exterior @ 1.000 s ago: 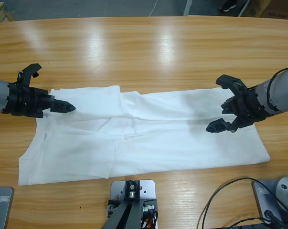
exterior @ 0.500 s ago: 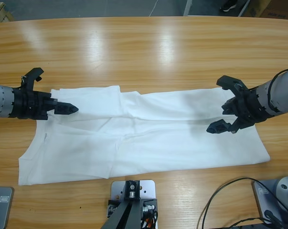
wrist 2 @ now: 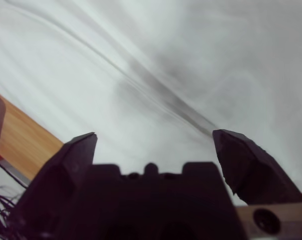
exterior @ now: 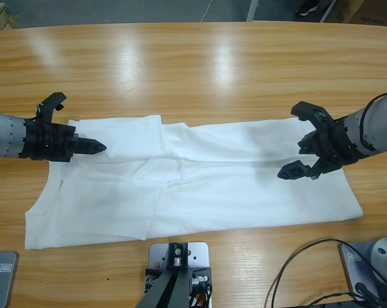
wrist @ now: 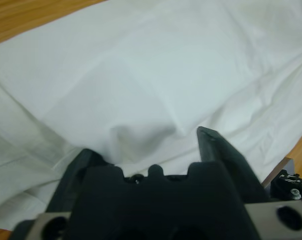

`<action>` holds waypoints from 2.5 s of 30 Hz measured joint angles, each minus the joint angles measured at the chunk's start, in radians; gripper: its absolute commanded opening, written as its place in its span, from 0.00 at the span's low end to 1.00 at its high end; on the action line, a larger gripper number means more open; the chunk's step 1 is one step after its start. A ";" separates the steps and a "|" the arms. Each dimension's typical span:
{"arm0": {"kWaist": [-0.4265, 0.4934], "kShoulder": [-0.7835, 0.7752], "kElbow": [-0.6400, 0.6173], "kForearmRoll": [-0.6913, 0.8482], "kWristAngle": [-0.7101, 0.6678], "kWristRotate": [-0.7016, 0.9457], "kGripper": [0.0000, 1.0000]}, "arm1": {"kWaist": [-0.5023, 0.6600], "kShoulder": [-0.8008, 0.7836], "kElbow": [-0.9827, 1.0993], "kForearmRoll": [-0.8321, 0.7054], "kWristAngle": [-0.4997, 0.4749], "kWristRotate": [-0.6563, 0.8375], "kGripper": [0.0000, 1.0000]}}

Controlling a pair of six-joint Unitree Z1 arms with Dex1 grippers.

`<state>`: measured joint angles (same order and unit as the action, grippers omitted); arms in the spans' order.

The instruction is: Fold clothes

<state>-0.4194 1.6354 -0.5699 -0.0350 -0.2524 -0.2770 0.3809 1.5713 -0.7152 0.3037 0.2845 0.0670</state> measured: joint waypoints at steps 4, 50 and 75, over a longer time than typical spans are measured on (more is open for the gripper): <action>0.000 -0.011 -0.004 0.077 -0.001 0.000 0.41 | 0.000 0.000 0.000 0.000 0.000 0.000 0.94; 0.179 -0.058 -0.090 0.284 -0.027 0.082 0.47 | 0.000 0.021 0.004 -0.069 0.000 0.001 0.94; 0.137 0.026 -0.046 0.176 -0.008 0.048 0.00 | 0.000 0.063 0.004 -0.090 0.000 0.001 0.93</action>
<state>-0.2819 1.6614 -0.6159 0.1409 -0.2603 -0.2289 0.3809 1.6343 -0.7110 0.2140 0.2845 0.0683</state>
